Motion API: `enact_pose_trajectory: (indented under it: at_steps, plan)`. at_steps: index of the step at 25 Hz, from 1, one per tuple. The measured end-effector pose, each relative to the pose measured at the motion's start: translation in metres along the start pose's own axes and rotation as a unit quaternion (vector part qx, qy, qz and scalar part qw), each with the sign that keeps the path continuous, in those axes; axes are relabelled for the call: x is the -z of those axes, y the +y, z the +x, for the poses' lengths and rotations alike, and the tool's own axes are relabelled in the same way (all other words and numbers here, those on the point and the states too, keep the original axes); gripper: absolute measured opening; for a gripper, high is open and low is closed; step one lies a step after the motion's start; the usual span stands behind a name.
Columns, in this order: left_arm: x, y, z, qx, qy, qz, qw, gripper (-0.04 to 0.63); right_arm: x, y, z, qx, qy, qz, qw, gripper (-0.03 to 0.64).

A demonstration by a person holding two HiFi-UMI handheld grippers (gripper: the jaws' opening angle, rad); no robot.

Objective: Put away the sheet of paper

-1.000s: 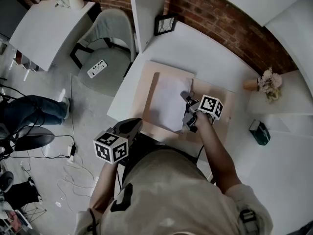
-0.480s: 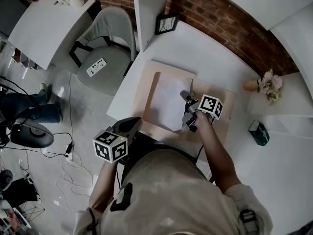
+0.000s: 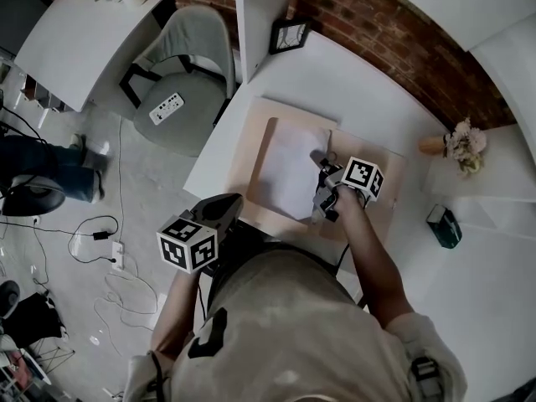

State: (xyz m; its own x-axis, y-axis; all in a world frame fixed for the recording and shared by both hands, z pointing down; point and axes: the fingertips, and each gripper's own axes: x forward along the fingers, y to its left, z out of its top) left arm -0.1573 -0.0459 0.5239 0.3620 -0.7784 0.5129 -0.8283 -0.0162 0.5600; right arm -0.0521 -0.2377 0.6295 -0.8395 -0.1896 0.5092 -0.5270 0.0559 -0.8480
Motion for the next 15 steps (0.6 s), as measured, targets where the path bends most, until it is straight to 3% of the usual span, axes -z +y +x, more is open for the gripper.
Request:
enact_pose_trajectory:
  at_steps: [15]
  plan:
    - [-0.006,0.013,-0.014,-0.022,-0.020,-0.011,0.9995,0.017,0.003,0.006,0.006,-0.003,0.007,-0.005,1.000,0.028]
